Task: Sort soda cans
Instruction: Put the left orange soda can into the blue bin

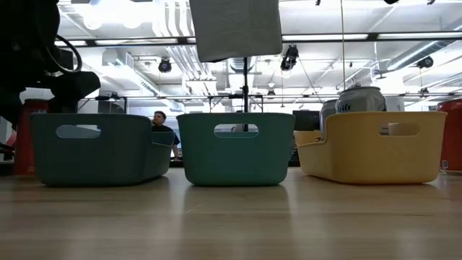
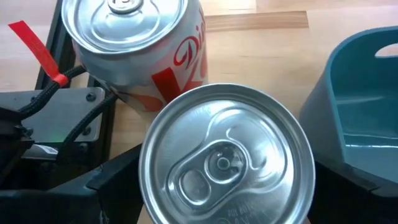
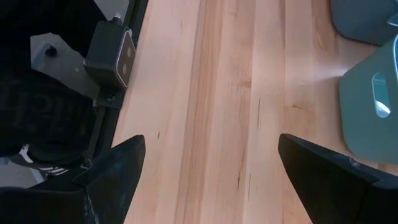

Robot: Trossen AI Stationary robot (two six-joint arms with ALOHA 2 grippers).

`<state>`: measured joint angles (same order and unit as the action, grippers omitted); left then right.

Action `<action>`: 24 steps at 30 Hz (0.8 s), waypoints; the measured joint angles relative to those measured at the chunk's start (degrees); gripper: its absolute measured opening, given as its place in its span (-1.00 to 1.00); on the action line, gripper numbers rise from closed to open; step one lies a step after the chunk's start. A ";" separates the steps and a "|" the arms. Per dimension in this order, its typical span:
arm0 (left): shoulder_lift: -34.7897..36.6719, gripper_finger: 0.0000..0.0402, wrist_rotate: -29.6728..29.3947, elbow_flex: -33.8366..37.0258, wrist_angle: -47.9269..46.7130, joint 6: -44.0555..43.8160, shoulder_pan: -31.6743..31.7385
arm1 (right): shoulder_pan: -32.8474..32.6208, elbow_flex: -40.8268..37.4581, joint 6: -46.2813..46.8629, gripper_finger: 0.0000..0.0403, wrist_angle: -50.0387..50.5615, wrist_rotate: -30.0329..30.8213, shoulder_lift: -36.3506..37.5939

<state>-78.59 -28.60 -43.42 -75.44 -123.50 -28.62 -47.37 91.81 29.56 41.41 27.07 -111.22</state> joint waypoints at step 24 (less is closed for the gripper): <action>4.10 0.48 1.33 -1.89 -4.32 3.08 -0.04 | 0.00 0.00 0.00 0.81 0.00 0.00 0.00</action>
<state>-74.48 -27.27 -45.31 -79.76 -120.42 -28.67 -47.37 91.81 29.56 41.41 27.07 -111.22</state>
